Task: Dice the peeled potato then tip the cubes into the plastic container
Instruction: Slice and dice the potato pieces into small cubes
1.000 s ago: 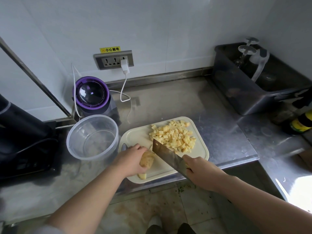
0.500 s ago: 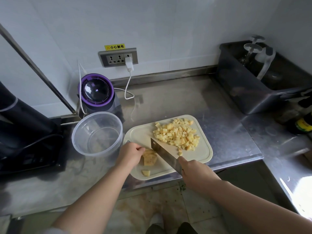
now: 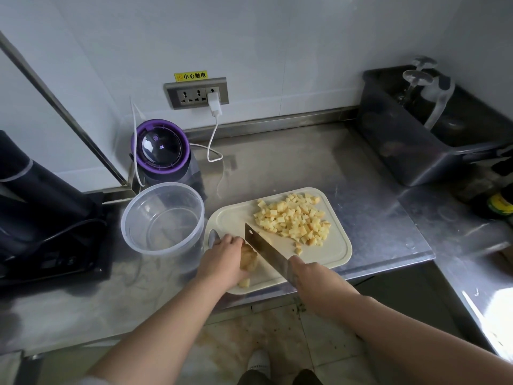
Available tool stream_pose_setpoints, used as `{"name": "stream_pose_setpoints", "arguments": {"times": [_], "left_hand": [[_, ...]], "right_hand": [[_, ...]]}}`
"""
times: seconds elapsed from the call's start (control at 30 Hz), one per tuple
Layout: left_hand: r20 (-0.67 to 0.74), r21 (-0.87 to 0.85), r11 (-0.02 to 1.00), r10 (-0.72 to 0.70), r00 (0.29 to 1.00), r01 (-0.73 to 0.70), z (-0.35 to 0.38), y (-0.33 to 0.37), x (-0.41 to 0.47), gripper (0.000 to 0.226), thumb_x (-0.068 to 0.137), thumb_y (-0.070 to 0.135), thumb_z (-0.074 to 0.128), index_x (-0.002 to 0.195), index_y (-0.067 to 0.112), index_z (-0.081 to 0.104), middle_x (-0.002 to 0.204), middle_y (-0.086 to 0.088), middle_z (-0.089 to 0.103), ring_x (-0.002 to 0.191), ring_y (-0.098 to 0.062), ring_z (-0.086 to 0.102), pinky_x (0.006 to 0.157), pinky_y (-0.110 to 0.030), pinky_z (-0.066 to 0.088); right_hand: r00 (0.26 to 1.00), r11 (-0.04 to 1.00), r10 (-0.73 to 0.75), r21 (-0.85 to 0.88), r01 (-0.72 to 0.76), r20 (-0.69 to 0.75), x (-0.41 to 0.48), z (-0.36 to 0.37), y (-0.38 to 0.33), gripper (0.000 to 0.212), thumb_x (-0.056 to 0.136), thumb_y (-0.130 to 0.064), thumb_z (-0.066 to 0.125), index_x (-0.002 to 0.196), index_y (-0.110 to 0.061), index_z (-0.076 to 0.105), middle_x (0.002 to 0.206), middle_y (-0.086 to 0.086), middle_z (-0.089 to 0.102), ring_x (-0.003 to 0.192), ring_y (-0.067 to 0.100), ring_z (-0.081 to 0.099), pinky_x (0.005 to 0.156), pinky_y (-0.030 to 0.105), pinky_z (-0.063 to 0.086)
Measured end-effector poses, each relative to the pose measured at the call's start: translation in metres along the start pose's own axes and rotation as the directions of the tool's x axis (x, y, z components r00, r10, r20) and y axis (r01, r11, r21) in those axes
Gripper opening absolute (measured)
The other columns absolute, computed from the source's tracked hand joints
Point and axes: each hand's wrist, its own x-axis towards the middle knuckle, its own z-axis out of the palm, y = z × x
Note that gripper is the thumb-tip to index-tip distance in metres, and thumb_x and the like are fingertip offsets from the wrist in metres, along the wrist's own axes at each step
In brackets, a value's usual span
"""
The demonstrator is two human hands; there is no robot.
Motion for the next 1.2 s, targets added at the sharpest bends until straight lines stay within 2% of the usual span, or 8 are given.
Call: {"name": "stream_pose_setpoints", "arguments": {"times": [0.1, 0.37, 0.47, 0.7, 0.83, 1.07, 1.13, 1.2], "left_hand": [[0.012, 0.076, 0.997, 0.008, 1.000, -0.009, 0.000, -0.003, 0.002, 0.064, 0.079, 0.055, 0.060, 0.133, 0.024, 0.044, 0.131, 0.002, 0.048, 0.127, -0.026, 0.040, 0.092, -0.036, 0.044], [0.010, -0.038, 0.984, 0.173, 0.985, -0.172, -0.021, 0.023, 0.042, 0.029, 0.096, 0.022, 0.048, 0.119, 0.032, 0.061, 0.127, 0.005, 0.057, 0.109, -0.023, 0.057, 0.095, -0.040, 0.046], [0.137, 0.181, 0.960, 0.192, 0.972, -0.215, -0.022, 0.045, 0.051, 0.031, 0.099, 0.016, 0.038, 0.125, 0.017, 0.056, 0.130, -0.006, 0.053, 0.115, -0.029, 0.055, 0.094, -0.036, 0.044], [0.070, 0.415, 0.858, 0.300, 0.951, -0.301, -0.031, 0.049, 0.052, 0.031, 0.096, 0.007, 0.041, 0.123, 0.014, 0.055, 0.126, -0.006, 0.053, 0.116, -0.027, 0.054, 0.086, -0.037, 0.046], [0.010, 0.242, 0.943, 0.234, 0.972, -0.229, -0.041, 0.021, 0.050, 0.009, 0.092, 0.017, 0.047, 0.094, 0.021, 0.055, 0.099, -0.001, 0.061, 0.086, -0.023, 0.056, 0.069, -0.030, 0.042], [0.093, -0.299, 0.952, 0.102, 0.990, -0.070, -0.027, -0.019, 0.028, 0.012, 0.097, 0.025, 0.052, 0.102, 0.026, 0.063, 0.097, 0.004, 0.065, 0.055, -0.014, 0.061, 0.052, -0.033, 0.054], [0.085, -0.329, 0.941, 0.119, 0.989, -0.085, -0.020, -0.022, 0.020, 0.031, 0.091, 0.038, 0.059, 0.120, 0.027, 0.058, 0.116, 0.009, 0.061, 0.078, -0.009, 0.062, 0.064, -0.027, 0.054], [0.102, -0.121, 0.982, 0.155, 0.983, -0.143, -0.013, -0.024, 0.014, 0.066, 0.080, 0.054, 0.064, 0.138, 0.032, 0.041, 0.134, 0.012, 0.048, 0.115, -0.018, 0.050, 0.091, -0.034, 0.050]], "right_hand": [[0.995, 0.996, 0.050, 0.079, -0.044, -0.082, 0.002, -0.010, 0.012, 0.031, 0.102, -0.015, 0.038, 0.132, -0.019, 0.035, 0.091, 0.004, 0.063, 0.073, 0.018, 0.065, 0.062, 0.034, 0.054], [0.963, 0.996, 0.073, 0.076, -0.055, -0.258, -0.002, -0.039, 0.032, 0.028, 0.105, -0.019, 0.032, 0.132, -0.015, 0.035, 0.067, -0.003, 0.048, 0.052, 0.008, 0.047, 0.042, 0.017, 0.028], [0.962, 0.995, 0.073, 0.082, -0.054, -0.262, -0.003, -0.039, 0.034, 0.025, 0.104, -0.020, 0.033, 0.128, -0.016, 0.037, 0.068, -0.002, 0.048, 0.053, 0.011, 0.047, 0.045, 0.019, 0.030], [0.969, 0.995, 0.066, 0.087, -0.047, -0.236, -0.004, -0.034, 0.036, 0.027, 0.104, -0.022, 0.033, 0.131, -0.019, 0.037, 0.077, 0.000, 0.054, 0.057, 0.012, 0.051, 0.047, 0.023, 0.035], [0.976, 0.996, 0.050, 0.087, -0.032, -0.210, -0.002, -0.034, 0.033, 0.026, 0.104, -0.022, 0.033, 0.129, -0.018, 0.037, 0.081, 0.001, 0.056, 0.058, 0.011, 0.051, 0.047, 0.021, 0.034], [0.990, 0.999, 0.009, 0.049, -0.003, -0.139, 0.002, -0.026, 0.022, 0.027, 0.104, -0.023, 0.032, 0.130, -0.018, 0.035, 0.091, 0.005, 0.058, 0.070, 0.017, 0.058, 0.051, 0.026, 0.041], [0.994, 0.999, 0.009, 0.043, -0.005, -0.107, 0.003, -0.024, 0.021, 0.028, 0.103, -0.021, 0.032, 0.131, -0.017, 0.035, 0.091, 0.007, 0.059, 0.074, 0.021, 0.060, 0.057, 0.032, 0.046], [0.996, 0.999, 0.006, 0.044, -0.002, -0.092, 0.004, -0.022, 0.020, 0.028, 0.103, -0.021, 0.032, 0.131, -0.016, 0.036, 0.086, 0.005, 0.055, 0.070, 0.020, 0.057, 0.056, 0.031, 0.044]]}}
